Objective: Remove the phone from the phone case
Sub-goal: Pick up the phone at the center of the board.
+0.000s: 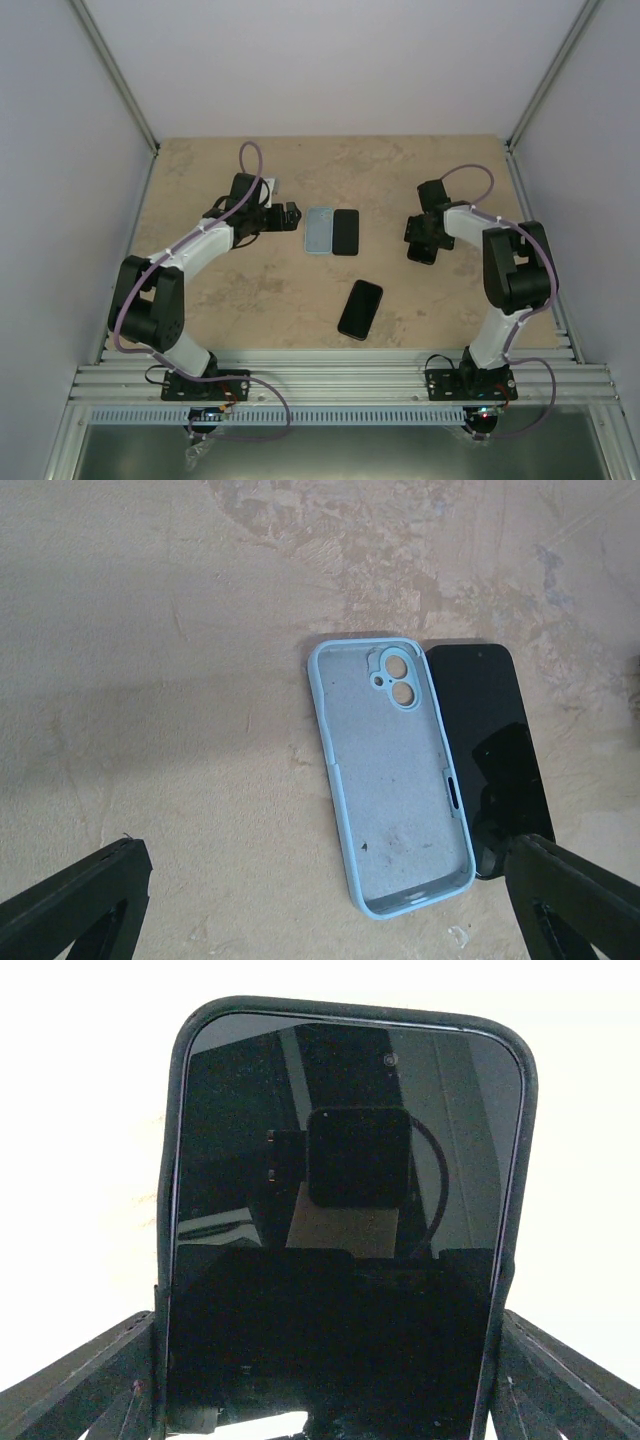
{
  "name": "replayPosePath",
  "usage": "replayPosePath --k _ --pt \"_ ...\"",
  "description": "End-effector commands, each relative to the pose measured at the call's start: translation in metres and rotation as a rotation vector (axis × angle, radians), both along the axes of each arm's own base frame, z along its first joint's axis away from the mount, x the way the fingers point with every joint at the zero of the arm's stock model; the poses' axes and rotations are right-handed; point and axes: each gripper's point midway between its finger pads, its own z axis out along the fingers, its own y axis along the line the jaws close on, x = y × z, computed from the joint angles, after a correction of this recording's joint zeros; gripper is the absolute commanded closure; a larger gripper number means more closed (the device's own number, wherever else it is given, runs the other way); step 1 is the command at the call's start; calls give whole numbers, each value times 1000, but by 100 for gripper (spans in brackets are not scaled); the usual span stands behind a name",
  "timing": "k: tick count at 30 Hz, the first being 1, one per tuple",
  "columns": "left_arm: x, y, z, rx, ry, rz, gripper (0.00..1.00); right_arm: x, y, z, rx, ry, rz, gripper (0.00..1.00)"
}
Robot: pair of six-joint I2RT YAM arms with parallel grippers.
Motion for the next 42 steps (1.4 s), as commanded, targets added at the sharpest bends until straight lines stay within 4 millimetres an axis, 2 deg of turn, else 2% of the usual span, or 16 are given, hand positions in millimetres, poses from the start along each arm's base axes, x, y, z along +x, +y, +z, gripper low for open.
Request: replayPosePath --k 1,4,9,16,23,28,33,37,42 --pt "4 2 3 -5 -22 10 1 -19 -6 -27 -46 103 21 21" --pt "4 3 5 2 -29 15 1 -14 1 -19 -21 80 68 30" --pt "2 5 7 6 -42 15 0 -4 15 15 1 -26 164 40" --pt "1 2 9 4 -43 -8 0 2 28 46 -14 -144 297 41" --pt "-4 -8 14 -56 -43 -46 0 -6 47 60 14 -219 469 41" --pt "-11 -15 23 -92 -69 -97 1 -12 71 80 47 -312 627 41" --pt "-30 -39 39 -200 -81 -256 1 -24 104 118 90 -448 810 42" --pt "-50 -58 62 -349 -106 -364 7 -40 129 144 111 -534 927 44" --pt "-76 -66 78 -487 -105 -427 12 -61 155 168 122 -604 1036 44"
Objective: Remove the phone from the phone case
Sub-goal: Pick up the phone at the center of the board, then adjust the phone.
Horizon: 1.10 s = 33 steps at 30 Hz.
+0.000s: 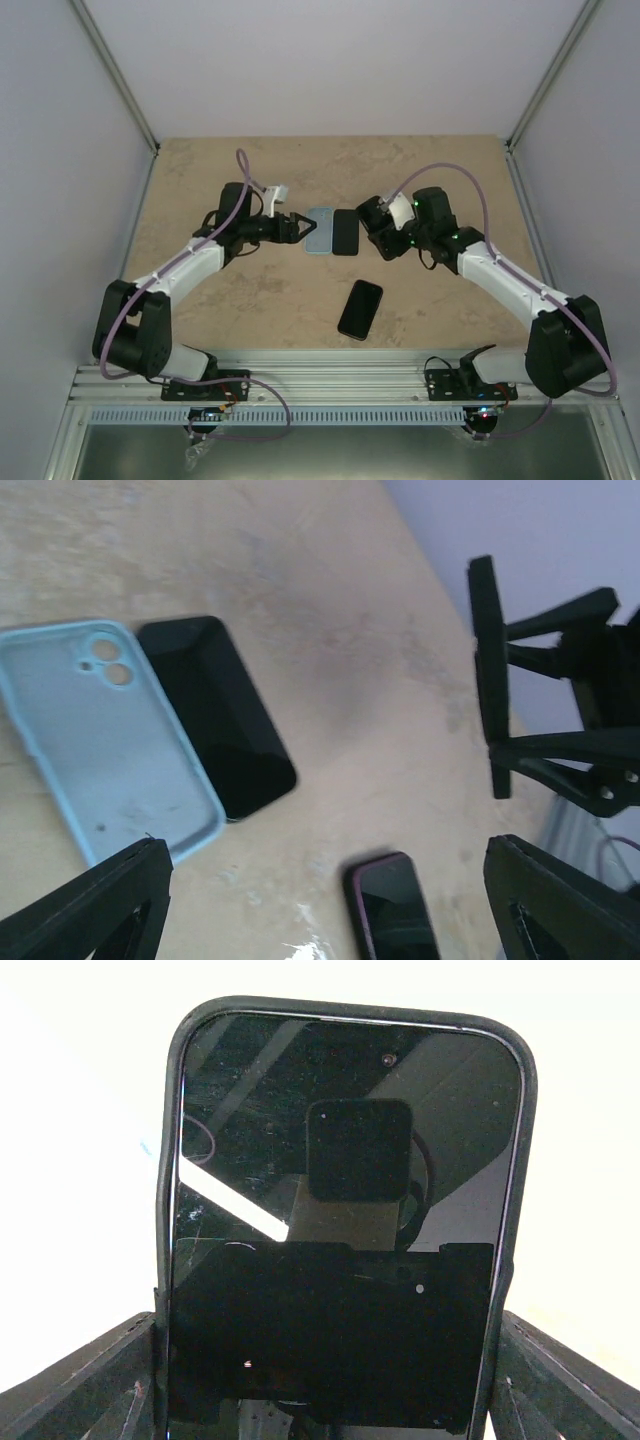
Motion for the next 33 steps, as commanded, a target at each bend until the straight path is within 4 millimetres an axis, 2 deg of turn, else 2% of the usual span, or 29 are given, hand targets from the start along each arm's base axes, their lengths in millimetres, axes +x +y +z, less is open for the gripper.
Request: replayPosePath --k 1,8,18,26,29,33 --pt "-27 -15 36 -183 -49 -118 13 -14 30 37 50 -132 147 44" --pt "-40 -30 57 -248 -63 -165 15 -33 54 59 69 -181 231 45" --pt "-50 -55 69 -270 -8 -205 19 -51 75 71 112 -175 293 45" --pt "-47 -64 64 -284 69 -192 26 -56 85 79 125 -182 318 45" --pt "-47 -69 65 -308 100 -203 32 -56 87 81 128 -183 323 45" --pt "-47 -72 65 -315 103 -207 45 -56 89 81 127 -183 321 44"
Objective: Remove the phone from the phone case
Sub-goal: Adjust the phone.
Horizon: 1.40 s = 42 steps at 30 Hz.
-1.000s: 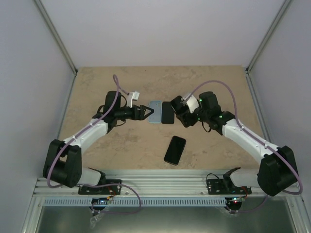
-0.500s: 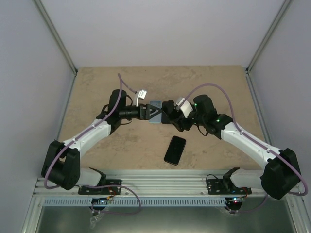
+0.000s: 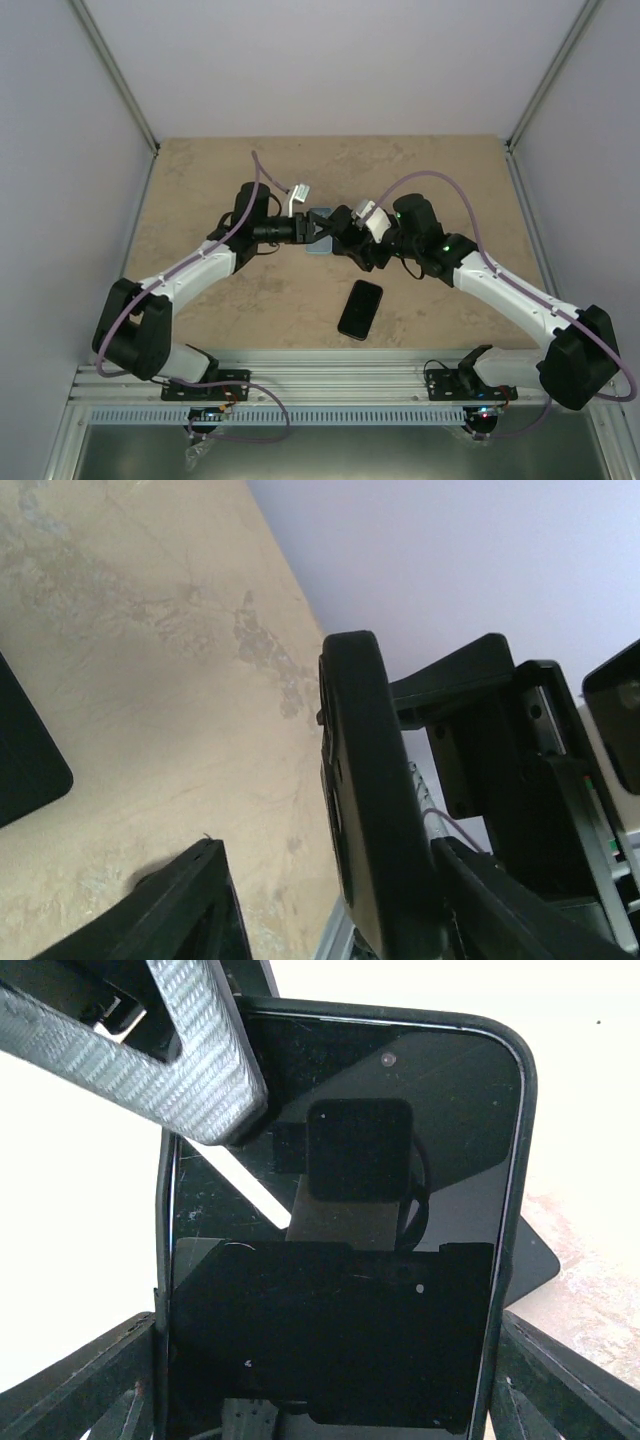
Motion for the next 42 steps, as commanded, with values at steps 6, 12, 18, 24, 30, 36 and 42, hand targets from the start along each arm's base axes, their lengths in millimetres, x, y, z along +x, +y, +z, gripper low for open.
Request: replayPosePath --k 6,12,18,24,30,36,42 --pt "0 -10 11 -37 0 -19 64 7 10 29 64 -61 -9 44" --pt "3 -14 13 -60 10 -12 78 11 11 27 54 -63 -28 44" --pt "5 -14 14 -58 -4 -10 98 11 10 27 50 -62 -31 41" --pt "2 -11 21 -11 -84 -30 100 -1 11 37 42 -42 65 13" --pt "-13 -7 28 27 -174 -91 100 -9 -5 56 138 41 117 2" --pt "-36 -5 35 36 -273 -208 100 -25 -20 74 260 136 185 2" --pt "-55 -3 36 28 -318 -308 100 -41 -25 79 351 257 232 3"
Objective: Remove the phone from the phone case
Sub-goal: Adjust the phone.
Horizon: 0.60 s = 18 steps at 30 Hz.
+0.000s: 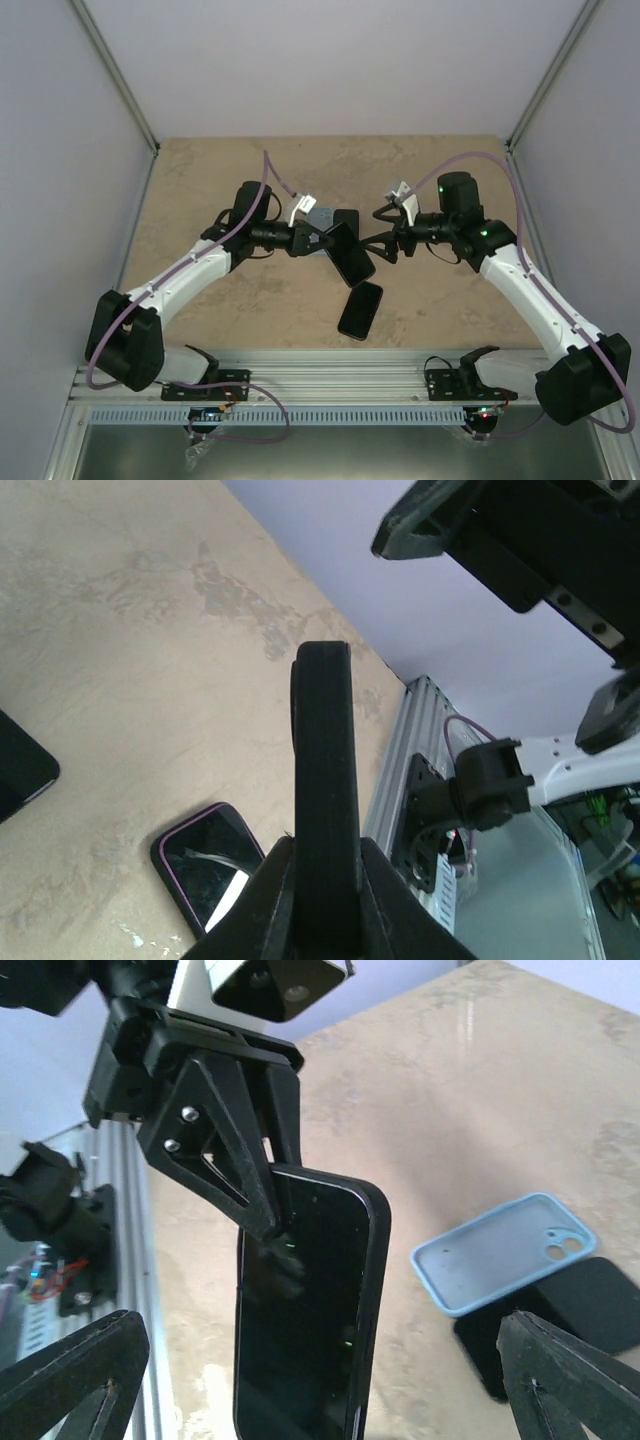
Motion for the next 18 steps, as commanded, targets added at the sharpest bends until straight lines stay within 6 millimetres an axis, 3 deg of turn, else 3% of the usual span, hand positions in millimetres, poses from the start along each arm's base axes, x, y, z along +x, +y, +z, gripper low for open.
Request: replayPosePath --k 1,8,18 --pt "-26 -3 32 -76 -118 -156 100 -28 3 12 101 123 111 4" --pt "-37 -2 36 -106 -118 -202 100 -44 7 -9 148 234 172 19" --pt "-44 -7 37 -121 -112 -234 100 -44 17 -18 169 325 195 37"
